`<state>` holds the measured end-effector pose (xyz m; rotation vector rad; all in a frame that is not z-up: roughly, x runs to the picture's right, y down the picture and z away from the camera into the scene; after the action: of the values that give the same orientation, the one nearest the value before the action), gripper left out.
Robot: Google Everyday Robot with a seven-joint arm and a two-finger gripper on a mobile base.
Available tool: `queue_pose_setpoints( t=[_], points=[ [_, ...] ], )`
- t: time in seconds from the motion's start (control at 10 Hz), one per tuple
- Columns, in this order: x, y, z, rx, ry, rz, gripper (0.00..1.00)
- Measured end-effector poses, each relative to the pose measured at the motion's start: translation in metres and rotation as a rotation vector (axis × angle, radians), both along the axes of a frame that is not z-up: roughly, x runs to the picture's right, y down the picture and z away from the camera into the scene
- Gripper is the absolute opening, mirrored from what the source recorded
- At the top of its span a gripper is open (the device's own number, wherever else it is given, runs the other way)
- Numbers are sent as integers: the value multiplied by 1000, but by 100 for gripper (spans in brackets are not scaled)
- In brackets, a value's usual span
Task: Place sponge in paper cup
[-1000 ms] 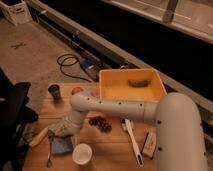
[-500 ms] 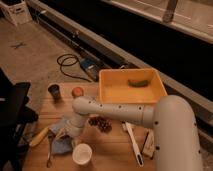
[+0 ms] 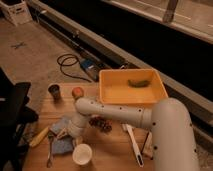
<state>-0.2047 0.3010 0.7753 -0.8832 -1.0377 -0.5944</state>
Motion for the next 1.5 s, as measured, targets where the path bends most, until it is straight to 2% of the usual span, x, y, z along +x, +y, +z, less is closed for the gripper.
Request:
queue_pose_setpoints(
  t=[0.5,0.7,0.8,1.5],
  points=[
    [2,0,-1,4,-1,-7,21],
    [3,-1,-2,3,-2,-9,5],
    [3,-3,-2,4,-2,-7,0],
    [3,-3,-1,4,-1,-7,0]
  ],
)
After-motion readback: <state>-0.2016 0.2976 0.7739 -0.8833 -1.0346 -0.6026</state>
